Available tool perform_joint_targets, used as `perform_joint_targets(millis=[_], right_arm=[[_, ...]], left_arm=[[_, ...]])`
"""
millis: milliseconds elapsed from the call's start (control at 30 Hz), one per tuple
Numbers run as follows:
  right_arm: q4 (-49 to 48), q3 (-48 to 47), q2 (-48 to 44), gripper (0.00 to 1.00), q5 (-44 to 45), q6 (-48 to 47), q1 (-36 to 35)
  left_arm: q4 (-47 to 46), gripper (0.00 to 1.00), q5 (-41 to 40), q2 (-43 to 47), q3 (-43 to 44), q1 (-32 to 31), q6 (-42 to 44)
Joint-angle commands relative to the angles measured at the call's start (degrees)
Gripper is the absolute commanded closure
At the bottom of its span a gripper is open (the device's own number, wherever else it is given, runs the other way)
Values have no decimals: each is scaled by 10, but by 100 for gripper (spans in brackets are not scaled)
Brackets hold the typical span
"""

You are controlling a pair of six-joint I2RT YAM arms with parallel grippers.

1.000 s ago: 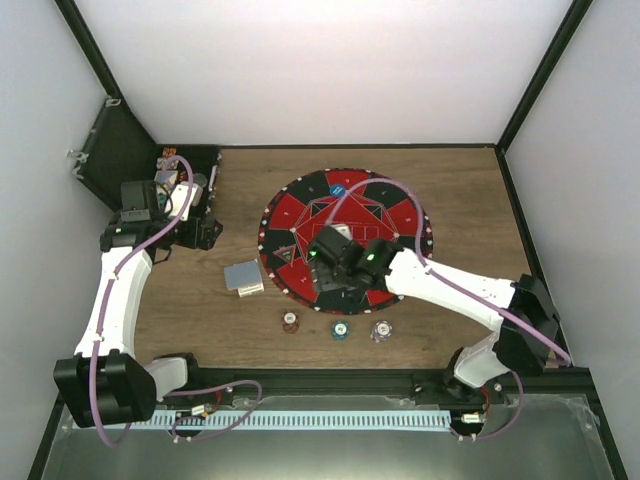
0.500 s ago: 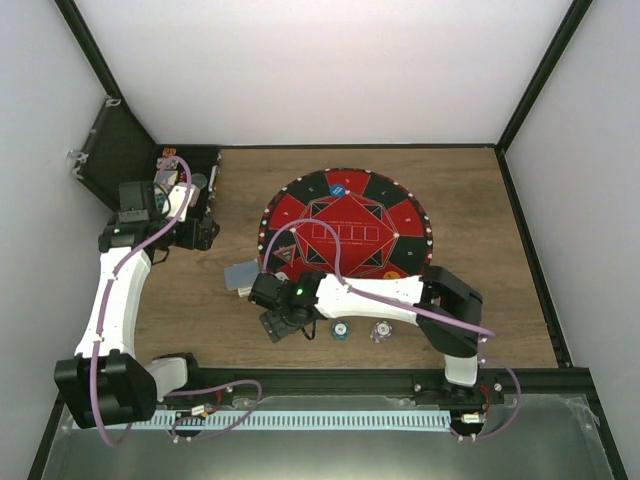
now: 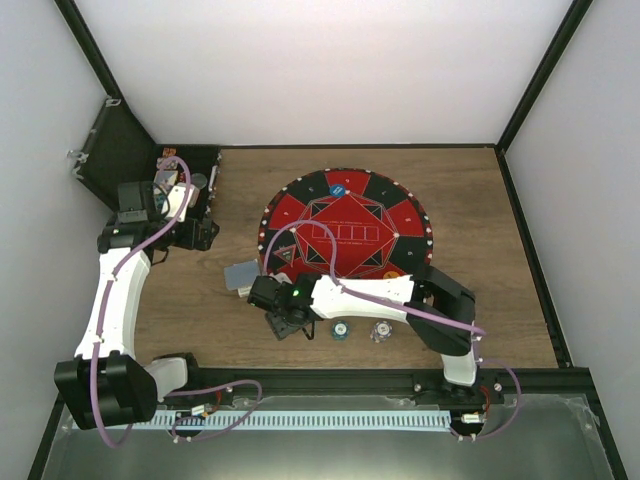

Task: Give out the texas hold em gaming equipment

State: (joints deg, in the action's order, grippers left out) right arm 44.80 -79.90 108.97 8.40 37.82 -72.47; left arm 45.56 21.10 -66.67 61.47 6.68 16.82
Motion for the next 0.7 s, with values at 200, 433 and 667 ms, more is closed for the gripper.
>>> perform_joint_targets(millis=[200, 433, 667], right_arm=[[5, -20, 9, 47, 26, 3, 1], [9, -18, 11, 55, 34, 5, 2], [13, -25, 3, 68, 38, 6, 2]], left_arm=[[7, 0, 8, 14, 6, 5, 9], [7, 0, 8, 17, 5, 6, 10], [8, 0, 9, 18, 7, 7, 10]])
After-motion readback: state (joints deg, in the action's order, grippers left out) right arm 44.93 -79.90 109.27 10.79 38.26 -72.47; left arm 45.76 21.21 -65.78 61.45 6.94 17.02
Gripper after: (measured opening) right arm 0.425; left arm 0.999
